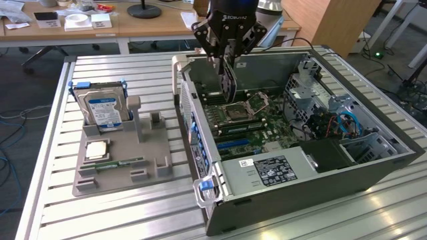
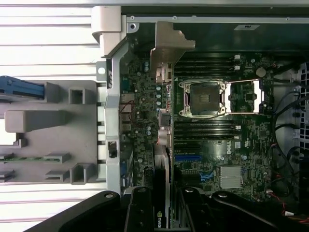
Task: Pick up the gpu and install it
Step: 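Pick up the gpu and move the gpu toward the slot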
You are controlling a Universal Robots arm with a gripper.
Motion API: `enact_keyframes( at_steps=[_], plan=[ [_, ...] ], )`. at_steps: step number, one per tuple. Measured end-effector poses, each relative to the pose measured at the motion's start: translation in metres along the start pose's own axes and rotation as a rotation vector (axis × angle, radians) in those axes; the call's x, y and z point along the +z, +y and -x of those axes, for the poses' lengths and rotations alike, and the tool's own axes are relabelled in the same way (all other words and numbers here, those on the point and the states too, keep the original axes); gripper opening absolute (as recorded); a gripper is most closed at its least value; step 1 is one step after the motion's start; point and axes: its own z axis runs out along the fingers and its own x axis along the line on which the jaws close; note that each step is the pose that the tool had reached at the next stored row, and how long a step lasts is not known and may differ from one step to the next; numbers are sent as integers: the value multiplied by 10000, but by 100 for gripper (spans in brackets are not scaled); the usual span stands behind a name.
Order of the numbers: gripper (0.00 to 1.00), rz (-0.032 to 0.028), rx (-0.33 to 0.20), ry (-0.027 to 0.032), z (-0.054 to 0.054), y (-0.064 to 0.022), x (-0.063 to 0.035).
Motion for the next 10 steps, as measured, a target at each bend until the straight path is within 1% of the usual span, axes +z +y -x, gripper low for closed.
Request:
enact_keyframes(
  at_steps=[10],
  plan=[
    [26, -1, 1, 0, 110, 8, 2]
  ],
)
